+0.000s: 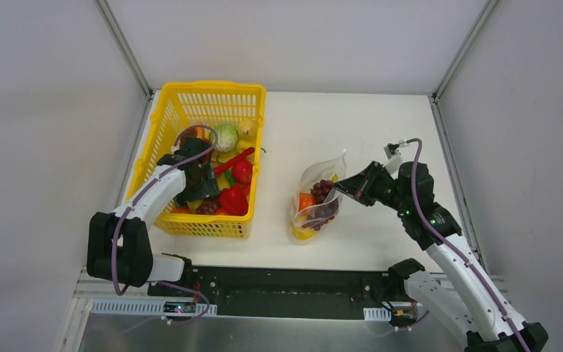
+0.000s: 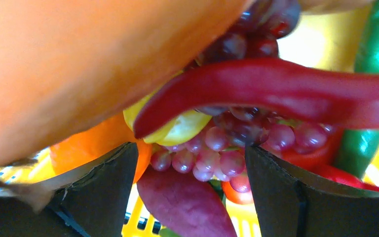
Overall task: Place the food in the zip-top bag and seal the zipper
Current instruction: Pick up the fake fruit from the bin.
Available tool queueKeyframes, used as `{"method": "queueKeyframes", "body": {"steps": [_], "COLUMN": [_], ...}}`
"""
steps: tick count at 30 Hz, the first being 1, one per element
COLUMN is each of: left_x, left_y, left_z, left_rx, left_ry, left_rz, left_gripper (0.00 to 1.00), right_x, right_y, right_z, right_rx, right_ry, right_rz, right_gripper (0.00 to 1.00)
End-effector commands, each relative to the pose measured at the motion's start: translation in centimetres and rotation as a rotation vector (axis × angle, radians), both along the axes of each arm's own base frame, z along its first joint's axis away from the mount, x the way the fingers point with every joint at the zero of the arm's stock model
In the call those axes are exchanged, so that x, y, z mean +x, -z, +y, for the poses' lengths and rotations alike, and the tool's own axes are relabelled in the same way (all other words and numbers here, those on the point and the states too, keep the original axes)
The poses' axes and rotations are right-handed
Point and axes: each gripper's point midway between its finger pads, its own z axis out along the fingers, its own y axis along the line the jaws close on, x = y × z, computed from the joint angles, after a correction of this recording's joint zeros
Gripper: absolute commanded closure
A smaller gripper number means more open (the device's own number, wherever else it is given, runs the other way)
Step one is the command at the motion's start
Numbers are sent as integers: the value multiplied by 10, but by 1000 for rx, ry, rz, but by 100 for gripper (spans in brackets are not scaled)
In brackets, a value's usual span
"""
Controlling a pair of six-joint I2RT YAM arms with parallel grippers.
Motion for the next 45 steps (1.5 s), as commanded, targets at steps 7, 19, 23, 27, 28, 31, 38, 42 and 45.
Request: {"method": "queueKeyframes", "body": {"steps": [7,19,23,27,28,31,38,42,45], "left_x": [22,27,23,19,18,18,17,-4,-13], "left_y": [50,-5,-41,-63,-64,-62,-101,-152,-170], "left_z": [20,-1,-8,-11,-10,-13,-29,-22,-20], "left_rx": [72,-71,-119,-143,-142,-160,-253,-216,-214], "left_ry": [-216,-144,-105,-74,-75,-72,-15,49,75], "left_rz": [-109,-304,-389,-437,-443,-441,-519,-580,-600], "left_gripper": [35,100,100,100,100,100,100,100,100], "right_x": [-3,-3,-2,-2,-2,-3,-5,-6,-5], "right_y": [-16,-17,-16,-16,-15,-15,-19,-22,-22], "right_z": [-3,-4,-3,-3,-3,-3,-4,-4,-3], "right_rx": [10,-2,-2,0,1,5,13,13,14], "right_ry": [-2,-1,-4,-2,-1,-1,1,-2,-8], "right_rz": [-64,-76,-69,-66,-64,-60,-67,-72,-71], "right_gripper": [98,97,97,98,98,98,98,98,97]}}
